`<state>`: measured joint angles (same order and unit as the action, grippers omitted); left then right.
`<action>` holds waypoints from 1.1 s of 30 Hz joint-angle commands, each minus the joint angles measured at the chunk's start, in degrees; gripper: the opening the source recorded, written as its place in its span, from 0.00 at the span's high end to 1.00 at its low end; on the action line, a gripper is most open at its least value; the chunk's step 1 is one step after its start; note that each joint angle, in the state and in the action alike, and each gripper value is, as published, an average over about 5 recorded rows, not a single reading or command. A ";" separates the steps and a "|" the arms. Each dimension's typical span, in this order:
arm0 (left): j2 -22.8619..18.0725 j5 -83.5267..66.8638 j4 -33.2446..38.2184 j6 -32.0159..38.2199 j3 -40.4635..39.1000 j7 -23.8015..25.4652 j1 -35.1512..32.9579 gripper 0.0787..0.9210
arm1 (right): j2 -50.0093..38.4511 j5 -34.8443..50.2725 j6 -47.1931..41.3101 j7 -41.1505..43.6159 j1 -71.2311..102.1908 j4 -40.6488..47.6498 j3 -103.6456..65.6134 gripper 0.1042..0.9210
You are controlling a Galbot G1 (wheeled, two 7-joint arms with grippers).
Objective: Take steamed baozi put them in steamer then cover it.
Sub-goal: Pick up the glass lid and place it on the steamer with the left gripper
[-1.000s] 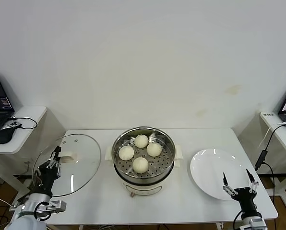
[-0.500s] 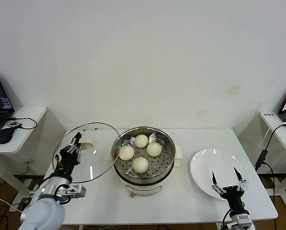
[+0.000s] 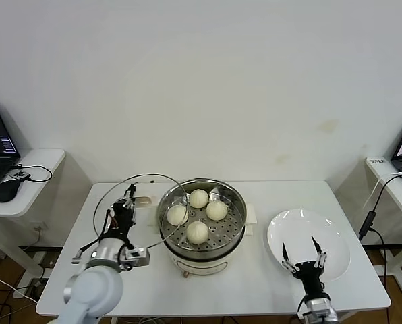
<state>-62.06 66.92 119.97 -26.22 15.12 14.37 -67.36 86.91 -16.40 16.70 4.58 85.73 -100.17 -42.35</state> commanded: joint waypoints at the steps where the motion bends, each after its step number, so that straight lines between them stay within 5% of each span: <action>1: -9.67 10.51 -3.84 -2.36 -6.05 4.36 4.97 0.93 | 1.46 -5.41 -0.64 -1.57 -1.26 1.60 1.99 0.12; 11: -18.54 17.59 -7.38 -1.79 -11.91 5.29 8.03 0.93 | 1.76 -6.57 -0.39 -1.68 -0.89 1.86 2.41 0.12; 33: -20.21 20.50 -11.14 -0.15 -16.24 4.08 7.87 0.93 | 1.80 -6.83 0.45 -1.71 0.08 2.40 2.28 0.12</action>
<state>-80.86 85.78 110.12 -26.44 0.31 18.44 -59.99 88.73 -22.95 17.02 2.93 85.82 -97.97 -40.15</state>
